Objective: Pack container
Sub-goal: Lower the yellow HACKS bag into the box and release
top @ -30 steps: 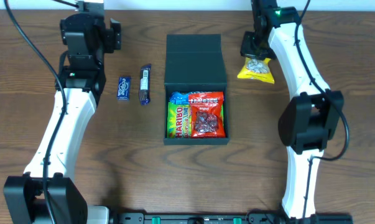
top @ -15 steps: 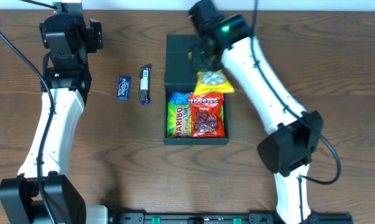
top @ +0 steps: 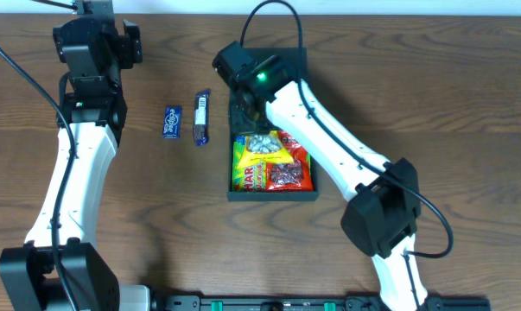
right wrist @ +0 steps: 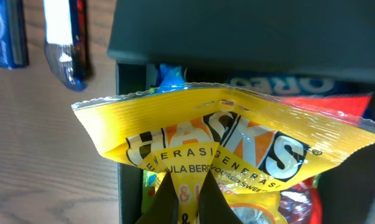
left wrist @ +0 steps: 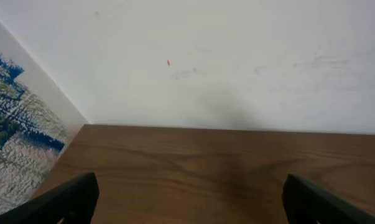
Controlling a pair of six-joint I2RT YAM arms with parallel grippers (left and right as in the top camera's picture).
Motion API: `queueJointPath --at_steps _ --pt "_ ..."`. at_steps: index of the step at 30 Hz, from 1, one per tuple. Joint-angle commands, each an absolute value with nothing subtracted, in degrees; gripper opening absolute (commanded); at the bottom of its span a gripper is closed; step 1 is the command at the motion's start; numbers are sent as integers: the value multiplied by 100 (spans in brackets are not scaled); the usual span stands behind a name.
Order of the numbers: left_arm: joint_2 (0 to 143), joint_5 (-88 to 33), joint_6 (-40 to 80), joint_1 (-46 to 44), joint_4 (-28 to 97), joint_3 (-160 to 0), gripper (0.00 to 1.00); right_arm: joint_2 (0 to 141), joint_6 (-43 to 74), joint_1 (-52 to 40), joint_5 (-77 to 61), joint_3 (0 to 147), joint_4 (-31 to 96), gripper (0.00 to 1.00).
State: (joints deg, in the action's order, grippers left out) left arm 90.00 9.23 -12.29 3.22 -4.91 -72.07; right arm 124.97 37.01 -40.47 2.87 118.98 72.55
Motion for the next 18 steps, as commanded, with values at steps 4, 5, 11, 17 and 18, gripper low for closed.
queueJointPath --at_steps 4,5,11,17,18 --pt "8910 941 -1308 353 -537 -7358 95 12385 4093 -4353 270 11371 6875 1" --pt "8912 941 -1308 353 -534 -7358 95 12387 4141 -4359 270 11275 6820 2" --pt "8910 939 -1306 353 -534 -7358 95 12387 4303 -4362 298 10713 6357 2" --pt "8910 939 -1308 353 -534 -7358 95 12387 4300 -4370 320 10064 5747 2" --pt "8910 939 -1308 353 -534 -7358 95 12387 4300 -4370 320 9959 5642 2"
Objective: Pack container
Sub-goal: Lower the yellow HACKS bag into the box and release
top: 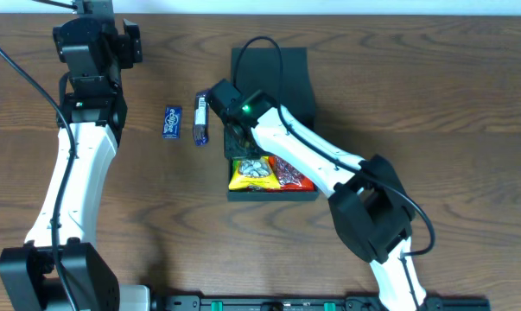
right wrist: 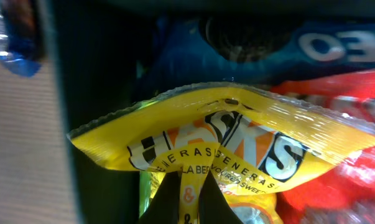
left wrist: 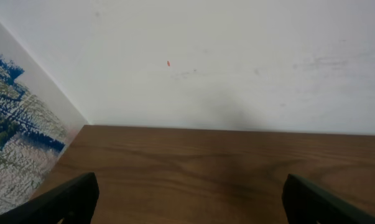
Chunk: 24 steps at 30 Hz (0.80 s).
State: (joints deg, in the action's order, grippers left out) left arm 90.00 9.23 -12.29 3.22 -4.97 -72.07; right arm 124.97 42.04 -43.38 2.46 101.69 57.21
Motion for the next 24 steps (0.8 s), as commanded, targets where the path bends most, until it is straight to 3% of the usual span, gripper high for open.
queueJointPath --at_steps 1,9,12,17,21,24 --pt "8910 939 -1308 353 -534 -7358 95 12387 4298 -4370 320 9845 5544 2" --pt "8912 939 -1308 353 -532 -7358 95 12387 4300 -4370 318 9310 5140 2" --pt "8912 939 -1308 353 -532 -7358 95 12374 4174 -4362 274 9380 5186 21" --pt "8910 939 -1308 353 -530 -7358 95 12158 3868 -4265 163 9662 5557 29" --pt "8910 939 -1308 353 -532 -7358 95 11789 3607 -4182 165 9784 5655 61" --pt "8912 939 -1308 353 -534 -7358 95 11391 3542 -4097 172 9784 5631 67"
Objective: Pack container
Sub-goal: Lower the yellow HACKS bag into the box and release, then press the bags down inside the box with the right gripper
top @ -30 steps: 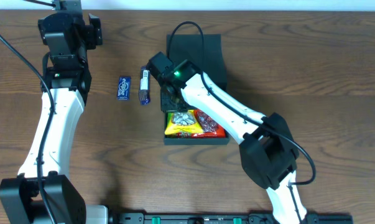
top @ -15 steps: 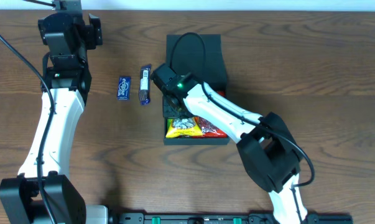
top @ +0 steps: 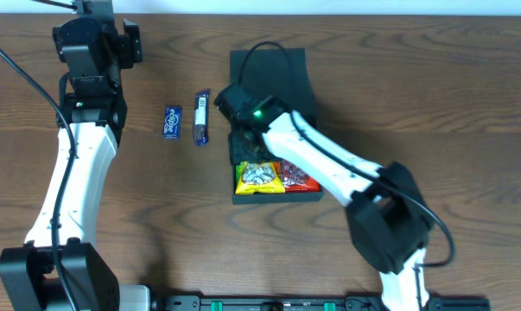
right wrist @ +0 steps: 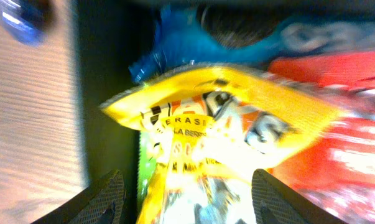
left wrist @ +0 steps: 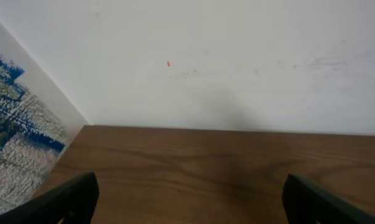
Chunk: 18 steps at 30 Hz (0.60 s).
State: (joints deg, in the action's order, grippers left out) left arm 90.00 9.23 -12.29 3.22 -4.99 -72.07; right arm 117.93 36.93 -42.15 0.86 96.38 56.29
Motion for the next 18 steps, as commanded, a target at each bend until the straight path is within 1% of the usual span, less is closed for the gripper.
queueJointPath --at_steps 1,2,4,5,10,14,18 --pt "8912 939 -1308 353 -537 -7358 95 11244 3439 -4062 167 9784 5636 59" --pt "8910 939 -1308 353 -537 -7358 95 11166 3323 -4042 165 9784 5642 43" --pt "8912 939 -1308 353 -539 -7358 95 11000 2991 -4003 161 9784 5686 4" --pt "8912 939 -1308 353 -539 -7358 95 10960 2812 -4003 123 9784 5734 2" --pt "8910 939 -1308 353 -539 -7358 95 11050 1546 -4053 -552 9732 6110 2" --pt "8912 939 -1308 353 -539 -7358 95 11074 1249 -4060 -786 9561 6171 1" --pt "8910 939 -1308 353 -539 -7358 95 11076 1149 -4101 -847 9118 5933 2"
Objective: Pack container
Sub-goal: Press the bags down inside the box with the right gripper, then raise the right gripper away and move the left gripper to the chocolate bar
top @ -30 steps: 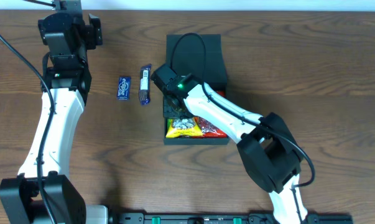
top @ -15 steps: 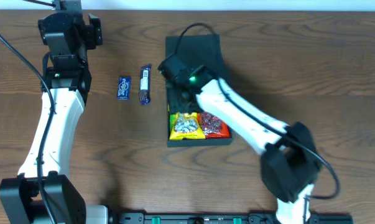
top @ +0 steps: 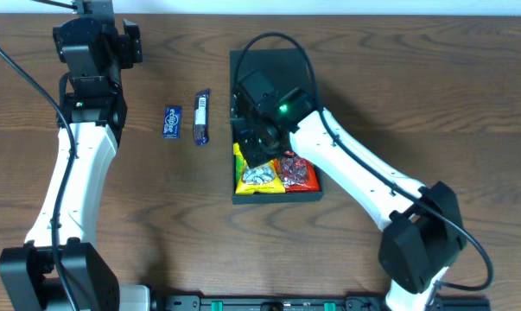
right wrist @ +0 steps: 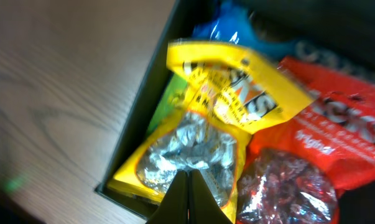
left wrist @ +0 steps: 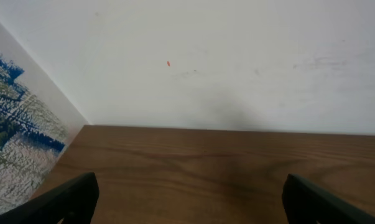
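The black container (top: 235, 192) holds a yellow candy bag (top: 258, 175) on its left side and a red bag (top: 297, 174) to the right. Seen from the right wrist, the yellow bag (right wrist: 215, 127) lies flat, with a blue pack (right wrist: 234, 25) behind it. My right gripper (right wrist: 188, 198) hovers over the yellow bag's clear window, shut with nothing between its fingers. At the far left corner of the table, my left gripper (left wrist: 188, 202) faces the wall and is open and empty.
A small blue packet (top: 172, 122) and a dark candy bar (top: 202, 117) lie on the wooden table left of the container. The container's black lid (top: 273, 65) sits behind it. A white wall (left wrist: 224, 56) rises beyond the left gripper.
My right gripper was open with its fingers on either side of the yellow bag. Now it is shut and empty, higher above the bag, which lies in the container. The left arm is unchanged.
My right gripper first held the yellow bag by its edge over the container, then lower inside it. Then the fingers were open round the bag. Now the bag rests in the container and the gripper is shut above it. The left arm stayed still.
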Controlling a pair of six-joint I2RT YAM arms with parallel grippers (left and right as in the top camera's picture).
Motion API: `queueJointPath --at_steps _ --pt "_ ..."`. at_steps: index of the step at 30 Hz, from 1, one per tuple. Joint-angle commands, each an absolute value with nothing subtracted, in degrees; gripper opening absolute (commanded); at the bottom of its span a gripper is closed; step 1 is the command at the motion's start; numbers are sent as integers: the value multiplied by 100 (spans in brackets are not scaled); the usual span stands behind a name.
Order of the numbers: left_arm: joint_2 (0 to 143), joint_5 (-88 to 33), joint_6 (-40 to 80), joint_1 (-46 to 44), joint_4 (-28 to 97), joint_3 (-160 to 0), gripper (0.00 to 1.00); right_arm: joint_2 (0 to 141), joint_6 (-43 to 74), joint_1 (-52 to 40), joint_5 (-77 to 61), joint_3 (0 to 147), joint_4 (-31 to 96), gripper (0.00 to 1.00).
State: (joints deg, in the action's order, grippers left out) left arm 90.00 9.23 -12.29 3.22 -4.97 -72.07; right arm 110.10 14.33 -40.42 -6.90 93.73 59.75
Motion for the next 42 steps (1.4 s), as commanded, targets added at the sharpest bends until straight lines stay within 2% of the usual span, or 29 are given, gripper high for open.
queueJointPath --at_steps 1,5,14,26,33,42 --pt "8912 939 -1308 353 -539 -7358 95 11076 1149 -4101 -845 8932 5817 2" --pt "8910 939 -1308 351 -537 -7358 95 11076 974 -4119 -1229 8162 5116 2" --pt "8912 939 -1308 351 -493 -7358 95 11076 932 -4132 -1181 7417 4364 2" --pt "8912 762 -1310 351 -91 -7358 95 10460 928 -3870 -1433 8530 4635 1" --pt "8912 174 -1308 351 364 -7356 95 9782 930 -3188 -1162 8720 4508 1" --pt "9013 -1337 -1262 331 926 -7356 96 9557 930 -1656 -1070 8720 4407 6"
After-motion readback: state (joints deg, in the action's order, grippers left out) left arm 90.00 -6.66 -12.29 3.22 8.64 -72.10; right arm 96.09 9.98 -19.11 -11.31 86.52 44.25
